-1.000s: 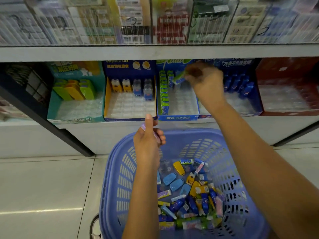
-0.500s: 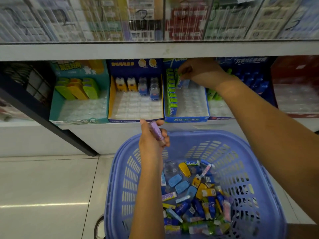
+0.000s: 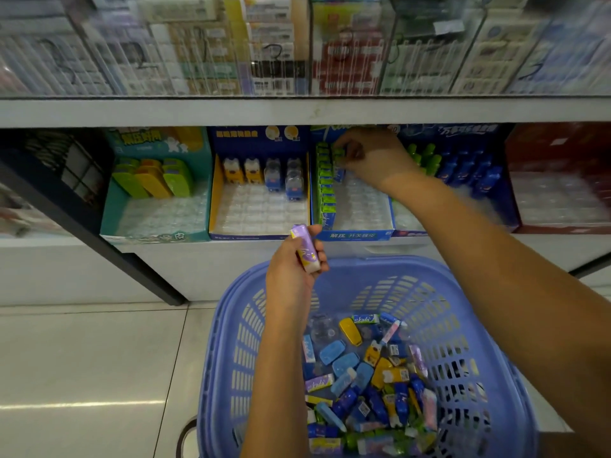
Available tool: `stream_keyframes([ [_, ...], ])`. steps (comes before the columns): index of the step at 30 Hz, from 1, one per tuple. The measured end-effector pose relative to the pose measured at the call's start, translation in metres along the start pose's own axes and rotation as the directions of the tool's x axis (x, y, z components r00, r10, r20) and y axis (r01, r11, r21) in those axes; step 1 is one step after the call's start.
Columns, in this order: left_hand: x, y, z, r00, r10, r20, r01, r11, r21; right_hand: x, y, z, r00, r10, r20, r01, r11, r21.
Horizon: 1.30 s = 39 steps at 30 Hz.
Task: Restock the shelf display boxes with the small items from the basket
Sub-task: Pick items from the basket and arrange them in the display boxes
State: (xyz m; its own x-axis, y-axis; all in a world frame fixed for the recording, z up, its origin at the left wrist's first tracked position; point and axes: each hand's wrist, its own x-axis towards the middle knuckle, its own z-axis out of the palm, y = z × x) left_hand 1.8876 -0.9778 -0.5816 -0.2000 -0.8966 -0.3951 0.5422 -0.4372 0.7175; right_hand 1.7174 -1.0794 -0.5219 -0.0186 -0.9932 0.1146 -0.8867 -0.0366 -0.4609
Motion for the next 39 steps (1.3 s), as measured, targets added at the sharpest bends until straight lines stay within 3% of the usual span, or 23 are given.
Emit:
stream_keyframes([
  [3, -0.009, -0.006, -0.001, 0.985, 0.127, 0.113, -0.152, 0.955, 0.255, -0.047, -0.004, -0.002, 0.996, 0.045, -0.076, -0.017, 0.941, 0.338],
  [7, -0.023, -0.011, 0.008, 0.938, 0.097, 0.333, -0.252, 0.849, 0.464, -0.110, -0.004, -0.012, 0.989, -0.016, 0.146, -0.073, 0.808, 0.584],
  [10, -0.030, -0.015, 0.019, 0.919, 0.068, 0.388, -0.281, 0.803, 0.525, -0.135, 0.008, -0.013, 0.971, -0.017, 0.240, -0.148, 0.744, 0.651],
  [17, -0.033, -0.024, 0.028, 0.927, 0.010, 0.374, -0.206, 0.848, 0.488, -0.152, 0.032, -0.018, 0.987, 0.116, 0.111, -0.157, 0.569, 0.807],
  [22, -0.028, -0.030, 0.029, 0.935, 0.071, 0.349, -0.256, 0.816, 0.518, -0.153, 0.040, -0.023, 0.971, 0.136, 0.194, -0.236, 0.483, 0.843],
  [24, -0.026, -0.034, 0.032, 0.939, 0.142, 0.314, -0.316, 0.717, 0.621, -0.145, 0.040, -0.025, 0.972, 0.179, 0.152, -0.224, 0.506, 0.833],
  [27, -0.019, -0.039, 0.036, 0.920, 0.204, 0.336, -0.390, 0.365, 0.846, -0.115, 0.042, -0.033, 0.958, 0.270, -0.096, -0.122, 0.689, 0.715],
  [29, -0.012, -0.040, 0.041, 0.890, 0.214, 0.402, -0.438, 0.161, 0.885, -0.086, 0.039, -0.042, 0.935, 0.219, -0.278, -0.034, 0.838, 0.545],
  [31, -0.007, -0.041, 0.044, 0.882, 0.203, 0.426, -0.439, 0.021, 0.898, -0.053, 0.036, -0.047, 0.929, 0.142, -0.341, 0.032, 0.889, 0.458],
  [36, -0.003, -0.048, 0.041, 0.881, 0.164, 0.444, -0.433, -0.101, 0.896, 0.007, 0.050, -0.025, 0.983, 0.175, -0.047, -0.159, 0.957, 0.243],
  [39, -0.003, -0.050, 0.041, 0.878, 0.171, 0.447, -0.437, -0.092, 0.895, 0.014, 0.054, -0.016, 0.987, 0.156, -0.023, -0.147, 0.964, 0.223],
])
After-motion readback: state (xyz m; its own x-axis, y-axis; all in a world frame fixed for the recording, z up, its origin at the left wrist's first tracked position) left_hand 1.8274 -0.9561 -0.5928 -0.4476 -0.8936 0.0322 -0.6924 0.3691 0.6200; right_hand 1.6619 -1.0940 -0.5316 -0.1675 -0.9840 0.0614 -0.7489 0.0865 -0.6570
